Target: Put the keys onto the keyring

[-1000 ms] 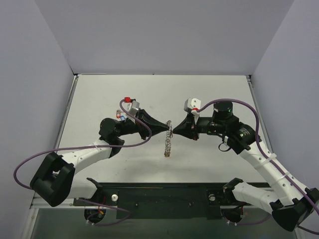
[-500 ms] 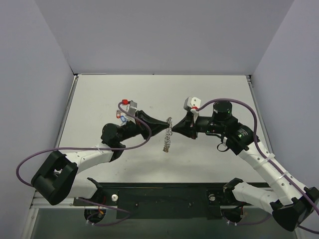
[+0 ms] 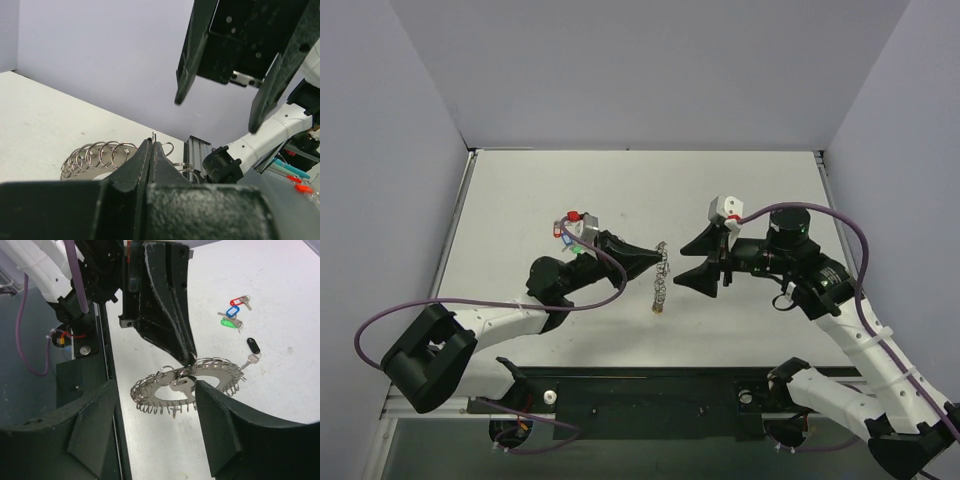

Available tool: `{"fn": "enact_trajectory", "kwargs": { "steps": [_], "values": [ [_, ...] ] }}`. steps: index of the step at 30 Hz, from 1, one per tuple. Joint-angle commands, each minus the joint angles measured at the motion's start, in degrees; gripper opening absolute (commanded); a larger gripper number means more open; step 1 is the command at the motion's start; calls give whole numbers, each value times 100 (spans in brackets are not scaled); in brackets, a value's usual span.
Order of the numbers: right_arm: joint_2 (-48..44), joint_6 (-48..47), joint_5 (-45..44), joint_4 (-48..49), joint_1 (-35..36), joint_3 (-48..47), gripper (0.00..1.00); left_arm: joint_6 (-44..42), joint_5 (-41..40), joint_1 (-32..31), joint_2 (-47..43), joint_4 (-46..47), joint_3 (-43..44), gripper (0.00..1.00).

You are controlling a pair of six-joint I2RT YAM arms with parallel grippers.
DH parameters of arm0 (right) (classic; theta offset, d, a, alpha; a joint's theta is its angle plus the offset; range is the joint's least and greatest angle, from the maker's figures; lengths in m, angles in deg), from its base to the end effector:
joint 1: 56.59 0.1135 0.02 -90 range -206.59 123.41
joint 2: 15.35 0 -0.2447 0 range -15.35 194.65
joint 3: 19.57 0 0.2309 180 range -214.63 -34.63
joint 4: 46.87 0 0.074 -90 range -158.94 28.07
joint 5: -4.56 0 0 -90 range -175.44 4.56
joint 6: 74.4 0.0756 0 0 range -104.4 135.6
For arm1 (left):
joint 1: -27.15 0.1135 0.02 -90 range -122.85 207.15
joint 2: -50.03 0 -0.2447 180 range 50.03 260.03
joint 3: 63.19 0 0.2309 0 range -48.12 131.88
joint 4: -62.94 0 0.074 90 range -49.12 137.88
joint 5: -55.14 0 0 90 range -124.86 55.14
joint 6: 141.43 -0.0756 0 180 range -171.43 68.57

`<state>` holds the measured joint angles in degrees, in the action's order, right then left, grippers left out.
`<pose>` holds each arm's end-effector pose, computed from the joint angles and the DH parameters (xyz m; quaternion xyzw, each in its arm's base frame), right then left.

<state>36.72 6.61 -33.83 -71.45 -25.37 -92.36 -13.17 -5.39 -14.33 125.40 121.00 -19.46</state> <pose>0.1456 0.1576 0.3801 -0.5052 0.5154 0.4306 0.5420 0.1851 -0.2133 0.2914 0.2304 0.5032 -0.6298 0.5450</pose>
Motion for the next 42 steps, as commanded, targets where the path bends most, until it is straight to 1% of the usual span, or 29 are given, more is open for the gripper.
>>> {"fn": "enact_trajectory", "kwargs": {
  "steps": [1,3,4,7,8,9,12,14,18,19,21,22,23,24,25,26,27,28,30,33,35,36,39,42],
  "values": [
    [66,1299,464,73,-379,-562,62,-38,189,-27,-32,2092,16,0],
    [232,1871,664,73,-634,-747,63,-55,348,-54,-40,2092,77,0],
    [320,2005,874,99,-774,-800,63,-116,366,-80,-49,2092,86,0],
    [514,2768,1236,117,-1047,-967,62,-231,235,-159,-102,2101,104,0],
    [636,2928,1489,91,-1187,-994,61,-275,199,-168,-111,2101,122,0],
    [681,3130,1675,64,-1284,-1072,57,-293,138,-212,-119,2101,130,0],
    [795,3264,2176,3,-1636,-1073,55,-354,-81,-352,-146,2040,157,0],
    [735,3115,2073,37,-1838,-864,55,-442,-274,-484,-128,2004,174,0],
    [681,3176,2028,100,-2102,-643,48,-670,-652,-756,-207,1724,174,0],
    [690,2958,2089,30,-2172,-634,48,-697,-706,-827,-216,1627,174,0],
    [708,2274,2028,-540,-2252,-704,48,-767,-899,-915,-225,1600,166,0],
    [734,1679,1976,-1134,-2261,-817,48,-776,-987,-959,-199,1643,174,0],
    [743,1394,1845,-1810,-2270,-888,48,-768,-1127,-976,-181,1670,166,0],
    [769,617,1800,-2182,-2261,-1080,47,-759,-1198,-1003,-172,1679,157,0],
    [891,253,1608,-3134,-2244,-1256,47,-750,-1329,-1012,-172,1688,139,0],
    [997,-534,1441,-3579,-2122,-1580,45,-759,-1426,-1038,-163,1688,131,0],
    [1172,-899,1161,-4401,-2007,-1818,43,-733,-1540,-1038,-155,1688,122,0],
    [1208,-1485,1140,-4636,-1876,-1829,43,-715,-1567,-1047,-137,1705,130,0],
    [1147,-1771,1507,-4629,-1857,-1724,43,-627,-1576,-1047,-67,1740,209,0],
    [1138,-1983,1571,-4603,-1804,-1820,42,-460,-1436,-1056,39,1732,341,0],
    [1138,-2543,1553,-4603,-1690,-1768,42,-398,-1375,-1082,118,1810,385,0],
    [1182,-2676,1579,-4594,-1637,-1750,42,-346,-1339,-1091,188,1854,377,0],
    [1314,-3369,1799,-4594,-1628,-1776,40,-249,-1173,-1108,276,2039,403,0],
    [1506,-3741,1835,-4568,-1628,-1881,38,-214,-1067,-1126,241,2022,368,0]
  ]
}}
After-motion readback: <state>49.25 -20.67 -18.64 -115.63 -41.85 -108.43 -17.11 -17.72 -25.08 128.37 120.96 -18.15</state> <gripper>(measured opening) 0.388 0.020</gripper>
